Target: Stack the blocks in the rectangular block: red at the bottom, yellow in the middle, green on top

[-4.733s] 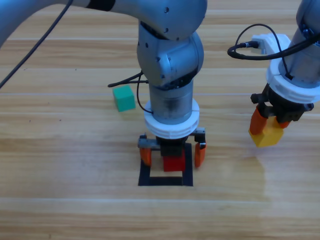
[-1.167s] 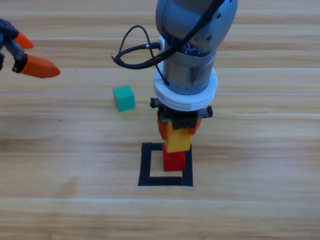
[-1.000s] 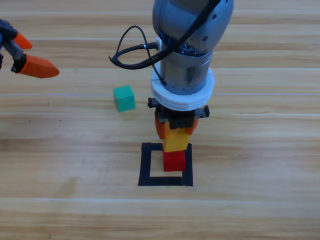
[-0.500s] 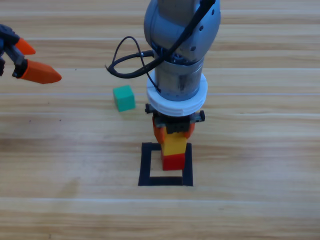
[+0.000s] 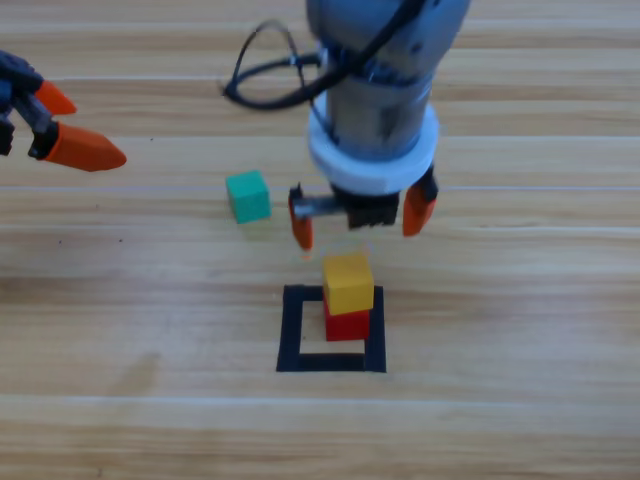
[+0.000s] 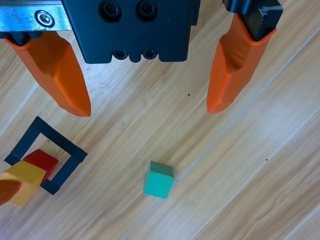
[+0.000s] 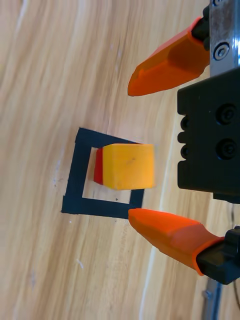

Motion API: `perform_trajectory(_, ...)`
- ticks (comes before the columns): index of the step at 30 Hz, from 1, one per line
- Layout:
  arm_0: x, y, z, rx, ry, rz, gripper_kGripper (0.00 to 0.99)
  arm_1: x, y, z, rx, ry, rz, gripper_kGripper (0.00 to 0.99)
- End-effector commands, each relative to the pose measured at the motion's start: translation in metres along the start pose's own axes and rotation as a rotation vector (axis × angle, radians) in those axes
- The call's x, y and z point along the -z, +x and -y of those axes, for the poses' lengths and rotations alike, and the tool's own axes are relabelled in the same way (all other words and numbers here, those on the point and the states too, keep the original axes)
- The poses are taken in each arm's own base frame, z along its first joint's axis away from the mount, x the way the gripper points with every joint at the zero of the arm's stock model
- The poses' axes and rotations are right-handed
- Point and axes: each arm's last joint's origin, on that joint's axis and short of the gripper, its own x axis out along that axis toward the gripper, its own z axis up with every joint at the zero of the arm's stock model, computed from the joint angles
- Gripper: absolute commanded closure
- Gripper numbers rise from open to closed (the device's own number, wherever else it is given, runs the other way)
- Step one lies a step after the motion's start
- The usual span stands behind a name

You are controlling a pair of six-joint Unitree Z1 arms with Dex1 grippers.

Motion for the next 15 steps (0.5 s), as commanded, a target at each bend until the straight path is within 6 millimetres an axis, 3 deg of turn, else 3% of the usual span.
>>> perform_trajectory(1,-0.021,0.037,-0.040,0.008,-0.035,-0.048,0.000,0.023,-0.109,0.049,-0.071,-0.002,0.130,0.000)
perform_trajectory(4,-0.065,0.076,-0.049,-0.024,0.011,-0.191,0.000,0.027,-0.119,0.080,-0.060,-0.007,0.109,0.001)
perform_trajectory(7,-0.104,0.122,-0.046,-0.022,0.053,-0.327,0.000,0.025,-0.105,0.112,-0.073,-0.044,-0.009,0.001)
perform_trajectory(10,-0.110,0.148,-0.032,-0.016,0.085,-0.384,0.000,0.024,-0.083,0.138,-0.055,-0.112,-0.111,0.000)
perform_trajectory(15,-0.103,0.171,0.006,0.031,0.193,-0.455,0.000,0.031,-0.061,0.158,-0.174,-0.303,-0.195,0.000)
